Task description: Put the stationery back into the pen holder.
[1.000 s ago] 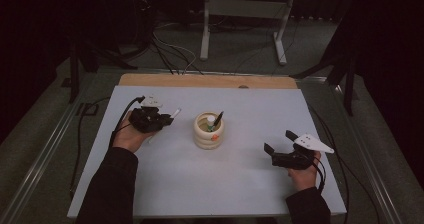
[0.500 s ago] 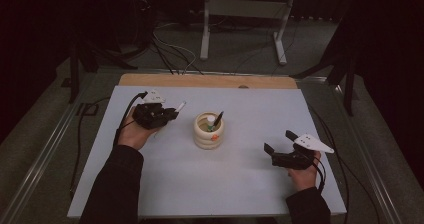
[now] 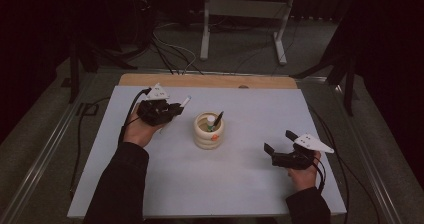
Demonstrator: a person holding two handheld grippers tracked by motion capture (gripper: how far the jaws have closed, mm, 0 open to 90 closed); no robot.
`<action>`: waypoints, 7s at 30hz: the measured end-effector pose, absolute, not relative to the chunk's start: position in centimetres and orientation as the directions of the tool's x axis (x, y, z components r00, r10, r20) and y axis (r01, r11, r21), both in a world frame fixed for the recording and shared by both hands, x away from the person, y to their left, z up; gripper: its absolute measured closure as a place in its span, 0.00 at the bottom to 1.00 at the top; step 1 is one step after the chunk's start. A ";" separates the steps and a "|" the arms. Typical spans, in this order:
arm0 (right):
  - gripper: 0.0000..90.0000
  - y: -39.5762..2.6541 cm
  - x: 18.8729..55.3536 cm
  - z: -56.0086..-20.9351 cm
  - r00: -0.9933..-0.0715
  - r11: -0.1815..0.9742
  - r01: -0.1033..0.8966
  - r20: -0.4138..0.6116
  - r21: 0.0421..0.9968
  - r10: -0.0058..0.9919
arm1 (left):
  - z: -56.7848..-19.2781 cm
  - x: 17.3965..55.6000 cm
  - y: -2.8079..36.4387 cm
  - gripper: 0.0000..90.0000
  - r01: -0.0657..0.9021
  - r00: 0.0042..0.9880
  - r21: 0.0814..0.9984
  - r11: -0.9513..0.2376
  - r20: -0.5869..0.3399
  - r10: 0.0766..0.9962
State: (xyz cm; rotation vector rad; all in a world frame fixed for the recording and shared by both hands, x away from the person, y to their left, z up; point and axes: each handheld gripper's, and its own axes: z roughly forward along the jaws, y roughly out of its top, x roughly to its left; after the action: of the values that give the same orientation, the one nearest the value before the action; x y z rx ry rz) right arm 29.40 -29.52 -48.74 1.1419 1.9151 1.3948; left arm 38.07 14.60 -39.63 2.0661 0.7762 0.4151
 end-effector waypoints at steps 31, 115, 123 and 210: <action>0.00 -29.5 29.5 -48.7 -0.519 0.120 0.331 0.075 0.936 0.851 | -38.9 39.3 12.4 0.88 0.344 0.734 0.861 -0.375 0.002 0.680; 0.00 -29.6 29.6 -48.7 -0.512 0.118 0.333 0.074 0.935 0.856 | -39.4 40.9 6.1 0.88 0.331 0.746 0.903 -0.275 -0.073 0.662; 0.00 -29.8 29.5 -48.8 -0.509 0.119 0.334 0.073 0.935 0.858 | -39.8 41.2 5.9 0.88 0.338 0.742 0.902 -0.269 -0.080 0.666; 0.00 -29.8 29.6 -48.9 -0.510 0.118 0.338 0.077 0.934 0.857 | -45.4 42.7 5.5 0.77 0.477 0.698 0.829 -0.292 -0.155 0.699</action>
State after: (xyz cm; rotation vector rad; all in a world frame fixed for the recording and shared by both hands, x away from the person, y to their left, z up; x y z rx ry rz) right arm 29.56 -29.82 -48.91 1.1546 1.9105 1.3869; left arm 42.72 5.52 -45.41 1.9515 0.9081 0.2935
